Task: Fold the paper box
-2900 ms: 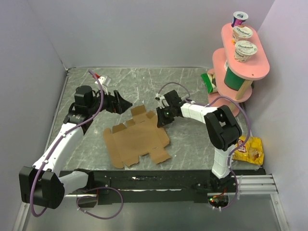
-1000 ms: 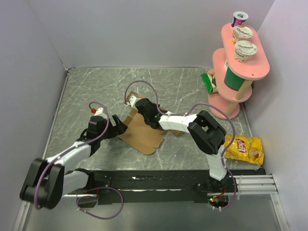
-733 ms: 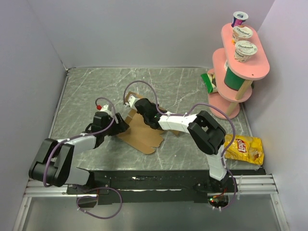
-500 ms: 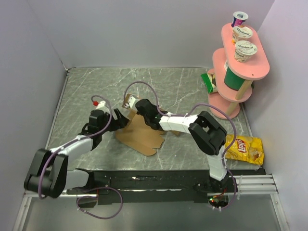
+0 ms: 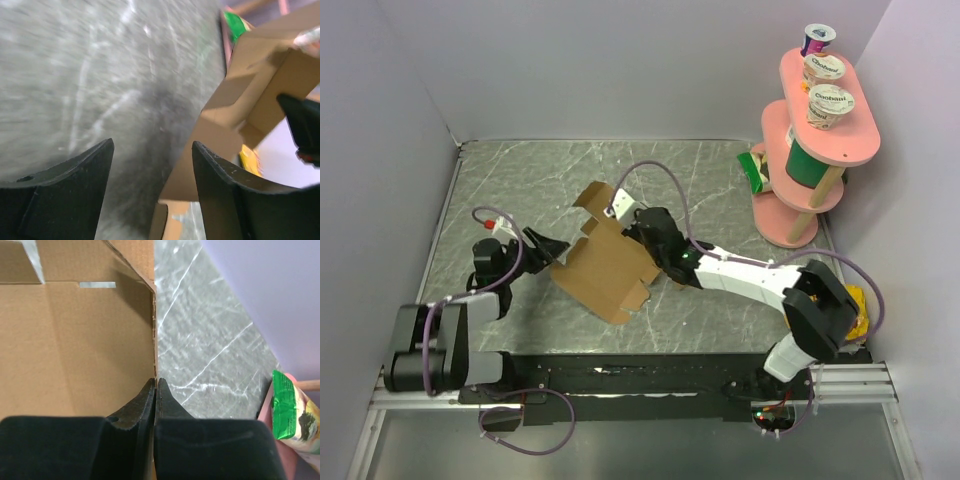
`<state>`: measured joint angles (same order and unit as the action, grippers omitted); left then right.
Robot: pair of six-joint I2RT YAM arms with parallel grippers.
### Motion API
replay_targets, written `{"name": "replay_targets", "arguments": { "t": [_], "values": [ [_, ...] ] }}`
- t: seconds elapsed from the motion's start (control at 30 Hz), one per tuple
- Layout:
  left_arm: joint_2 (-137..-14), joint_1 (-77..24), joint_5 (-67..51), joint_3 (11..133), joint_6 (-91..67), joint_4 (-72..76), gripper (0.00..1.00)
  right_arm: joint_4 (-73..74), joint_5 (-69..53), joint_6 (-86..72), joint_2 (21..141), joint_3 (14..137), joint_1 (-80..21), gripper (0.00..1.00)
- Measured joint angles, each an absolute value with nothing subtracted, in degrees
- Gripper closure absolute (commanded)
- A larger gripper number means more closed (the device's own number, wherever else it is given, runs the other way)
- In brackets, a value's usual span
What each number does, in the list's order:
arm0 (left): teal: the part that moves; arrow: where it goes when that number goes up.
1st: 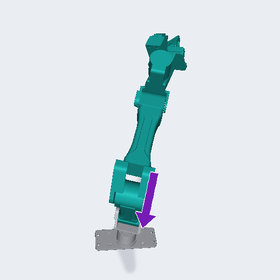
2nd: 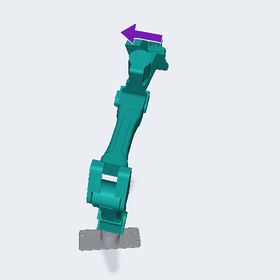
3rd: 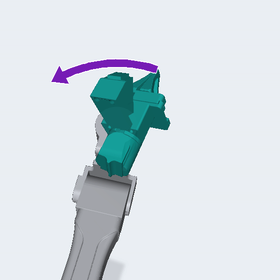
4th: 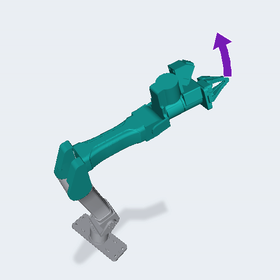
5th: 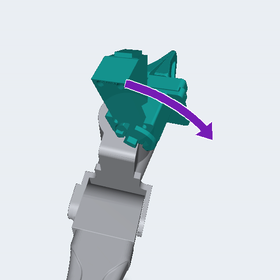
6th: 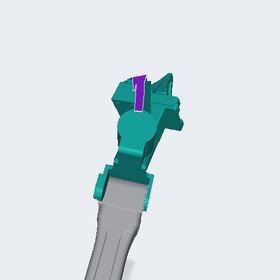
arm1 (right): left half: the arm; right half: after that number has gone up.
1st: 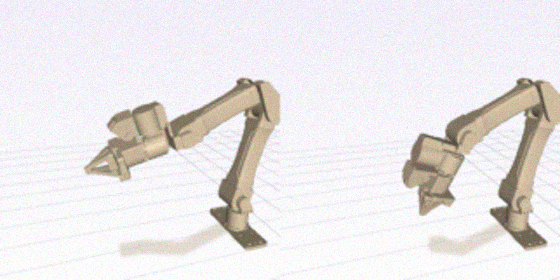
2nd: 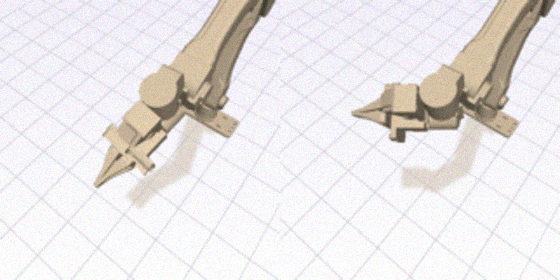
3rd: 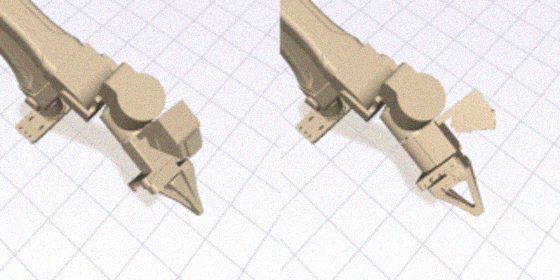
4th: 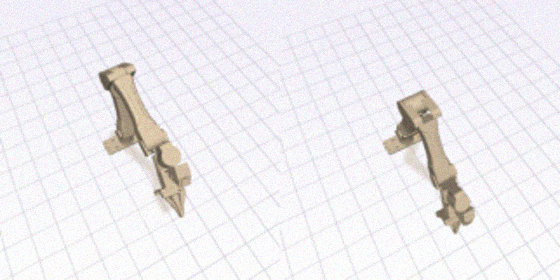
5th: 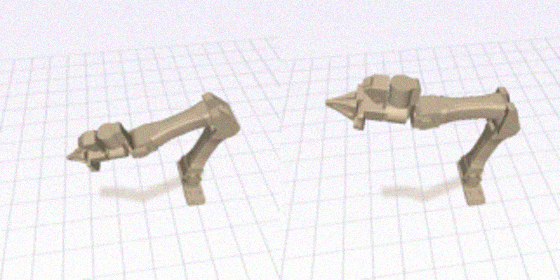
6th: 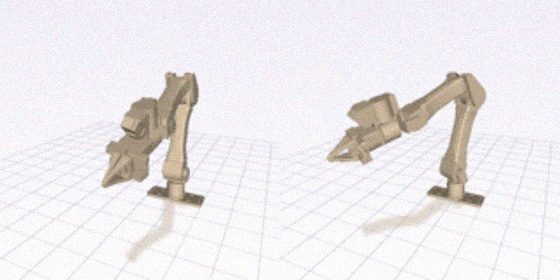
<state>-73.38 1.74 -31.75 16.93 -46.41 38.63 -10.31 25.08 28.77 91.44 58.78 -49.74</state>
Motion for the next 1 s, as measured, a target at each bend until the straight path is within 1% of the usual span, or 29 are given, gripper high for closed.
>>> {"name": "replay_targets", "arguments": {
  "t": [0.13, 0.33, 0.4, 0.43, 0.47, 0.53, 0.77, 0.9, 1.0],
  "values": [
    [-80.62, 1.67, -39.27, 14.79, -52.03, 51.37, 0.25, -11.44, 23.42, 27.29, 87.74, 57.25, -49.74, 1.00],
    [-85.14, 1.06, -43.97, 14.39, -56.29, 62.81, 0.27, -11.94, 21.45, 26.57, 87.35, 55.35, -49.74, 1.00],
    [-85.52, 1.02, -44.03, 14.90, -56.47, 63.72, 0.30, -11.79, 20.88, 26.35, 87.35, 54.94, -49.74, 1.00],
    [-85.78, 1.02, -43.88, 15.57, -56.45, 63.79, 0.35, -11.73, 20.45, 26.22, 87.35, 54.89, -49.74, 1.00],
    [-86.11, 1.04, -43.68, 16.32, -56.47, 63.72, 0.35, -11.75, 20.10, 26.13, 87.33, 54.85, -49.74, 1.00],
    [-87.39, 1.10, -42.61, 18.41, -56.73, 63.92, 0.34, -11.73, 19.51, 25.82, 87.26, 54.83, -49.74, 1.00],
    [-93.67, 2.42, -40.12, 19.66, -61.49, 70.70, 0.36, -11.31, 17.85, 25.30, 86.83, 54.83, -49.74, 1.00],
    [-99.26, 2.13, -41.69, 21.39, -64.73, 72.77, 0.38, -11.11, 17.02, 25.32, 86.52, 54.83, -49.74, 1.00],
    [-102.89, 1.15, -43.40, 22.85, -66.30, 73.06, 0.37, -11.00, 16.84, 25.36, 86.41, 54.83, -49.74, 1.00]
  ]
}}
